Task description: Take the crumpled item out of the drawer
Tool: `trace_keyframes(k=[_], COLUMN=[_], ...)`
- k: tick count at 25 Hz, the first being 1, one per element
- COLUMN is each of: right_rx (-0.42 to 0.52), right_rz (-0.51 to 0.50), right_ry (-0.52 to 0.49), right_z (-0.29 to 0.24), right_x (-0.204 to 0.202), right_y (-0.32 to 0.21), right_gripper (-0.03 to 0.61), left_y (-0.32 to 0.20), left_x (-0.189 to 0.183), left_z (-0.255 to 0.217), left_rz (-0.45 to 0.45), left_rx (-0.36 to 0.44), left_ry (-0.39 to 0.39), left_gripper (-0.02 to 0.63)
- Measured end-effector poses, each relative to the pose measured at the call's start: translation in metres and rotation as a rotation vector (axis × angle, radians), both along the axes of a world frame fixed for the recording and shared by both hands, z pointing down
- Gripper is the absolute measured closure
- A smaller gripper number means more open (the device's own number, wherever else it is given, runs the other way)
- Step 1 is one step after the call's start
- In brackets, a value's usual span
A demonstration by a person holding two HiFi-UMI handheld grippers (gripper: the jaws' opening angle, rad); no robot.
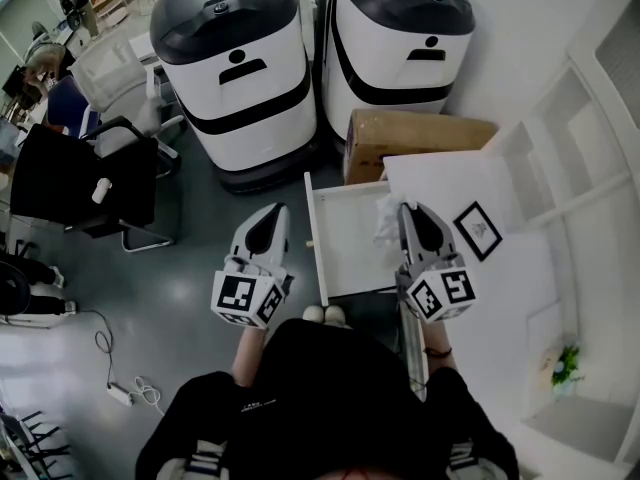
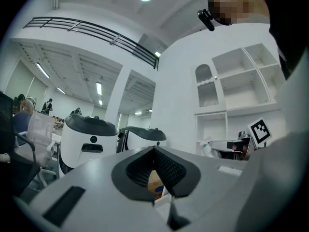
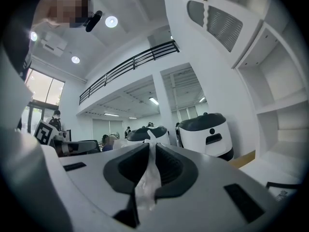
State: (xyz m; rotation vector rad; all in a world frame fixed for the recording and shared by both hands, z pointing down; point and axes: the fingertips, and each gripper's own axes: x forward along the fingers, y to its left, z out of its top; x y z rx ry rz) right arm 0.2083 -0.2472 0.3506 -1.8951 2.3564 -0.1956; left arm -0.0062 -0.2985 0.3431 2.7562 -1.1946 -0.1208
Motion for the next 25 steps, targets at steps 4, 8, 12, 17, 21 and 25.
trace_keyframes(k=[4, 8, 12, 17, 21, 25], right_rx=[0.004, 0.007, 0.011, 0.016, 0.019, 0.019], right_rz=[0.006, 0.013, 0.015, 0.020, 0.015, 0.016], right_ry=[0.019, 0.037, 0.048, 0.062, 0.074, 0.075], right_z=[-0.0011, -0.0006, -0.0019, -0.0046, -0.0055, -0.0058], right_x=[0.0030, 0.0056, 0.0058, 0.0063, 0.0060, 0.0055], right_y=[0.0008, -0.0001, 0.0002, 0.0013, 0.0006, -0.0007], right_gripper=[0.548, 0.546, 0.546, 0.548, 0.548, 0.548], left_y=[-0.0007, -0.0015, -0.0024, -0.0031, -0.0040, -0.0053], left_x=[-0.0031, -0.0054, -0.0081, -0.0073, -0.0041, -0.0027], left_z=[0.0008, 0.0029, 0.0034, 0.0015, 0.0017, 0.0016], left_rz=[-0.016, -0.025, -0.035, -0.035, -0.031, -0.026], left_rx=[0.003, 0.008, 0.000, 0.018, 0.019, 0.028], left_ry=[-0.016, -0.030, -0.032, -0.043, -0.053, -0.064], left_gripper=[0.617, 0.617, 0.617, 0.617, 0.617, 0.617])
